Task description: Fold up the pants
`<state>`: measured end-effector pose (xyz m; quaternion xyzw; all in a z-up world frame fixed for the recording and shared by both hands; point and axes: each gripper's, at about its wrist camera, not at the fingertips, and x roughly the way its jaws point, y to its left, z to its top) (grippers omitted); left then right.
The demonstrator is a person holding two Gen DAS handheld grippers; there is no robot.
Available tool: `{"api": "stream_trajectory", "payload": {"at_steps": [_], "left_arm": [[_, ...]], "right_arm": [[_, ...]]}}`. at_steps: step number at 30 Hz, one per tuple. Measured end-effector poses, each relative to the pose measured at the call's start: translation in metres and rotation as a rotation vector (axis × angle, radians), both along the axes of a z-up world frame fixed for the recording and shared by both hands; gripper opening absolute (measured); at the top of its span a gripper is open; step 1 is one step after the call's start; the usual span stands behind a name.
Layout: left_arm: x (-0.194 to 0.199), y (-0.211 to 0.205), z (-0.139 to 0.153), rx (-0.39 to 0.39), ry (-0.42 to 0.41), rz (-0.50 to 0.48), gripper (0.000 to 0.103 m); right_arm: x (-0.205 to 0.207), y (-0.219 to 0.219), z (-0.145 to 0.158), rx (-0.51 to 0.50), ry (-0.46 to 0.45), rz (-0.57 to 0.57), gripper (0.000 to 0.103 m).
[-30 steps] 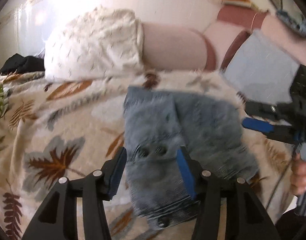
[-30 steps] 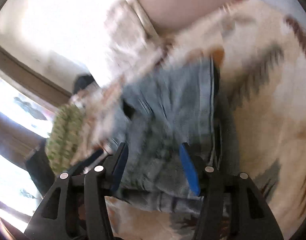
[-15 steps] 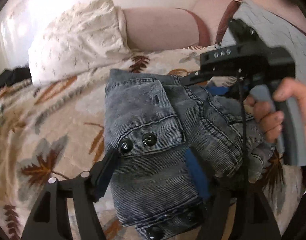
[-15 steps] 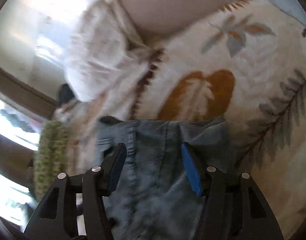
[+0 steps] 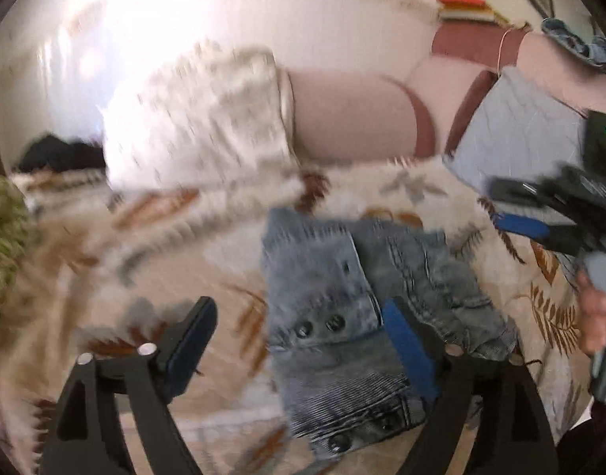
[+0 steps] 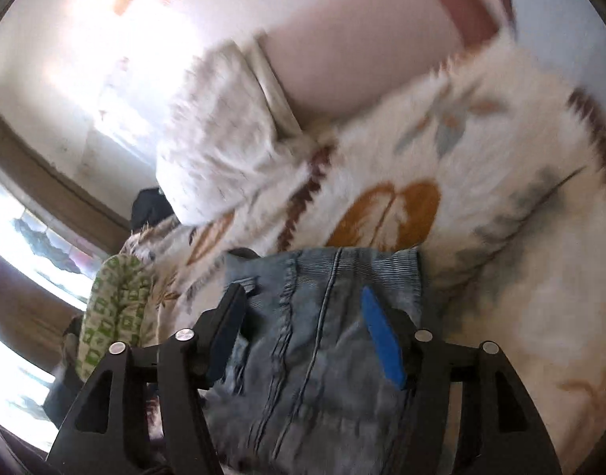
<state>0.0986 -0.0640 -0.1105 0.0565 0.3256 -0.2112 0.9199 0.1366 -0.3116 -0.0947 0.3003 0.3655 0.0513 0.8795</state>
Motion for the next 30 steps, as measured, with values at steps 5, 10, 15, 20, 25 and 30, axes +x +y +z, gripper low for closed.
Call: {"api": "stream_trajectory", "payload": {"at_steps": [5,10,15,20,25,30], "left_arm": [[-0.032,0.014,0.03,0.028,-0.111,0.087,0.103],[-0.058,0.025,0.048,0.014,-0.194,0.155,0.103],[-0.076,0.031,0.052,0.0,-0.243,0.179,0.103],[-0.085,0.041,0.055,-0.028,-0.239,0.216,0.103],[-0.083,0.047,0.054,-0.039,-0.234,0.244,0.103],[-0.081,0.051,0.051,-0.03,-0.238,0.274,0.103]], "right_arm": [[-0.081,0.031,0.041,-0.245,-0.174,-0.079,0.08],[-0.145,0.062,0.051,-0.309,-0.277,-0.157,0.087],[-0.187,0.091,0.056,-0.437,-0.368,-0.197,0.087],[-0.209,0.11,0.059,-0.531,-0.44,-0.211,0.089],[-0.205,0.118,0.053,-0.54,-0.423,-0.218,0.089],[-0.199,0.13,0.05,-0.546,-0.423,-0.206,0.089]]}}
